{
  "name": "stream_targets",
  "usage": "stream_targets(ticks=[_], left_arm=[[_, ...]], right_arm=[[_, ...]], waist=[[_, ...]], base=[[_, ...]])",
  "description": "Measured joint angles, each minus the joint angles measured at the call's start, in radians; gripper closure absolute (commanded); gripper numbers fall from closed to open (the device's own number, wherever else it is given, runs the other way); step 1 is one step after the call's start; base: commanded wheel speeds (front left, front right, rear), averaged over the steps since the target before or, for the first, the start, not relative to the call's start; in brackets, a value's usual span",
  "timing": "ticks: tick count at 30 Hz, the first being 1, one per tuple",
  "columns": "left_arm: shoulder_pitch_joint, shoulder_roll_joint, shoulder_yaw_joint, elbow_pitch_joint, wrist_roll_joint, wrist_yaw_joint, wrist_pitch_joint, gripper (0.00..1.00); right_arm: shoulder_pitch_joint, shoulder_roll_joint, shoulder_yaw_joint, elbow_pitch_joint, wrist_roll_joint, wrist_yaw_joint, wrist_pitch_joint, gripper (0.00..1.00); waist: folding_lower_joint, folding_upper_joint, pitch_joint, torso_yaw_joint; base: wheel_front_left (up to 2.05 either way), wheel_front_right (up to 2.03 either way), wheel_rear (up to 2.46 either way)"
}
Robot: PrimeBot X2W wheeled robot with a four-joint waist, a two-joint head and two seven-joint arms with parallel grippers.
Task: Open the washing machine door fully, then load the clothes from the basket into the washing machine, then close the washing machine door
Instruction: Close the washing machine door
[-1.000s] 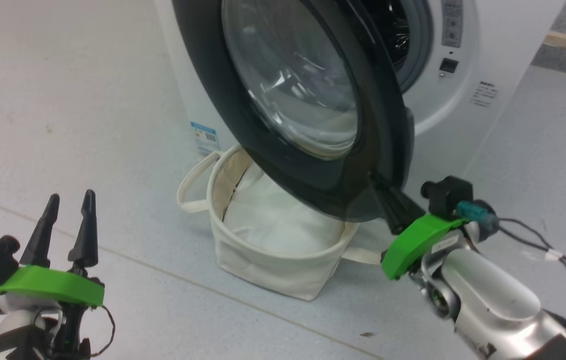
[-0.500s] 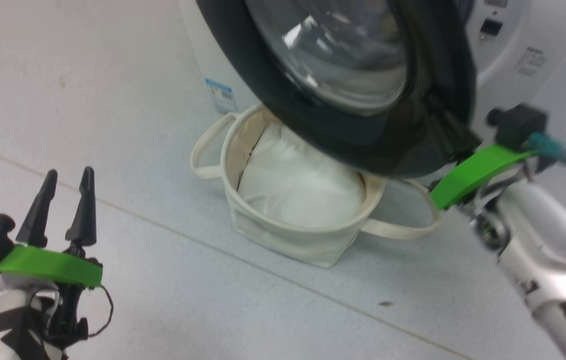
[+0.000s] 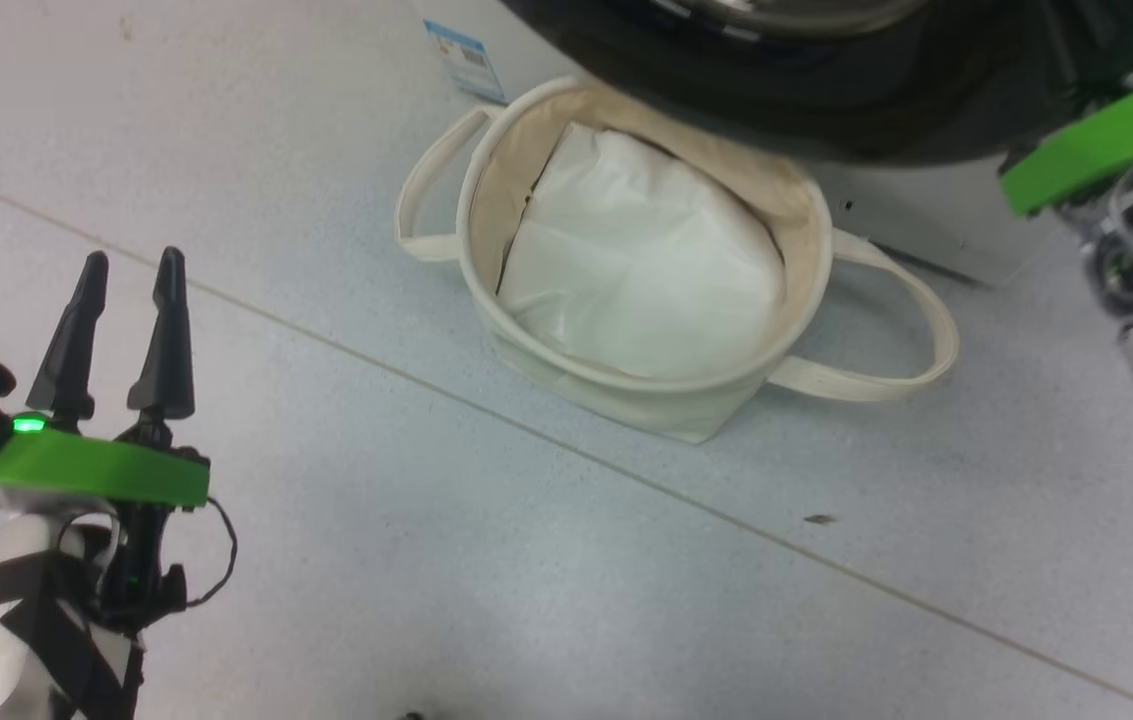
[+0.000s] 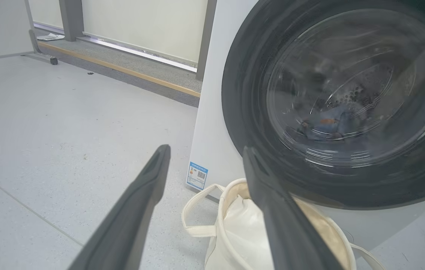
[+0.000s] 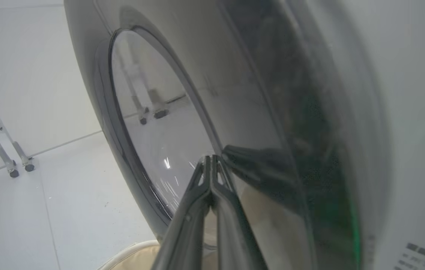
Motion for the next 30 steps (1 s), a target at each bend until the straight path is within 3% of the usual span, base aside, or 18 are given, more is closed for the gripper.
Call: stream_targets(ticks=[5,13,14,15,16,17,30], left_arm=[[-0.013,-0.02,0.0,0.005,0.0,0.0,-0.006,0.0],[-0.013,-0.02,0.001,0.031,-0.007,0.0,-0.007,0.0],[-0.013,-0.02,0.001,0.034,-0.007,0.0,-0.007,0.0],[-0.013,-0.021,0.001,0.036,-0.007,-0.001,-0.007,0.0],[-0.013,-0.021,0.001,0.036,-0.007,-0.001,-0.007,0.0],[-0.013,-0.02,0.001,0.038,-0.007,-0.001,-0.007,0.0],[0.058,0.024,-0.016,0.068,-0.007,-0.001,-0.008,0.0]], right_arm=[[-0.052,-0.008,-0.053,0.028,-0.032,0.0,0.0,1.0],[-0.034,0.014,-0.096,0.008,-0.062,0.001,0.0,1.0],[-0.025,0.014,-0.099,0.0,-0.068,0.001,0.0,0.85],[-0.011,0.014,-0.103,-0.012,-0.075,0.001,0.0,0.55],[-0.011,0.014,-0.103,-0.012,-0.075,0.001,0.0,0.06],[0.009,0.014,-0.104,-0.025,-0.084,0.0,-0.001,0.0],[0.359,0.086,-0.045,-0.267,-0.07,0.0,-0.003,0.0]], waist=[[-0.0001,0.0,0.035,0.012],[-0.0004,0.0,0.005,-0.004],[-0.0003,0.0,-0.004,-0.008],[-0.0003,0.0,-0.014,-0.011],[-0.0003,0.0,-0.014,-0.011],[-0.0003,0.0,-0.025,-0.015],[-0.0006,0.0,-0.217,-0.132]], base=[[0.0,0.0,0.0],[0.0,0.0,0.0],[0.0,0.0,0.0],[0.0,0.0,0.0],[0.0,0.0,0.0],[0.0,0.0,0.0],[0.0,0.0,0.0]])
